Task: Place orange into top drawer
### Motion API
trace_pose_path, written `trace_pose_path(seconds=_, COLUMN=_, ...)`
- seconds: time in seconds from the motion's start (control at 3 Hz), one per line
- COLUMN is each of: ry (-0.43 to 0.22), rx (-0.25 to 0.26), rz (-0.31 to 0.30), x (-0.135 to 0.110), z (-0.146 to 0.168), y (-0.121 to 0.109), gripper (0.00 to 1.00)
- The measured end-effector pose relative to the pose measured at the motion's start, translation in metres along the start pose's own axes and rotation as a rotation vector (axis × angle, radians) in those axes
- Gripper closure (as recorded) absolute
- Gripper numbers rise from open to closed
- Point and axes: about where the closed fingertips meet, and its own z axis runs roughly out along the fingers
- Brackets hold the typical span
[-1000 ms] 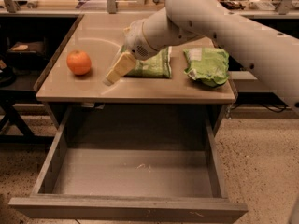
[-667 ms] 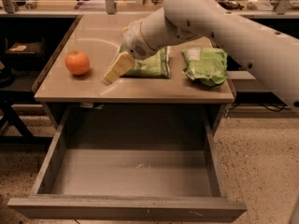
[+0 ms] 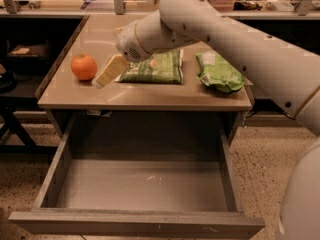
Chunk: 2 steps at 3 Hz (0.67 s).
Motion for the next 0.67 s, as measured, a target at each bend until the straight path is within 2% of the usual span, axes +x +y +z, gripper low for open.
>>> trace_pose_path(seconds=0.33, ry=-0.043, rx=-0.035, rz=-0.062, x=-0.0329, z=0.0372, y=-0.0214, gripper=0.0)
trace_pose_path(seconds=0.67, ry=-0.045, rx=-0.036, rz=-0.063, x=-0.0344, z=0.0377, y=-0.0216, gripper=0.0)
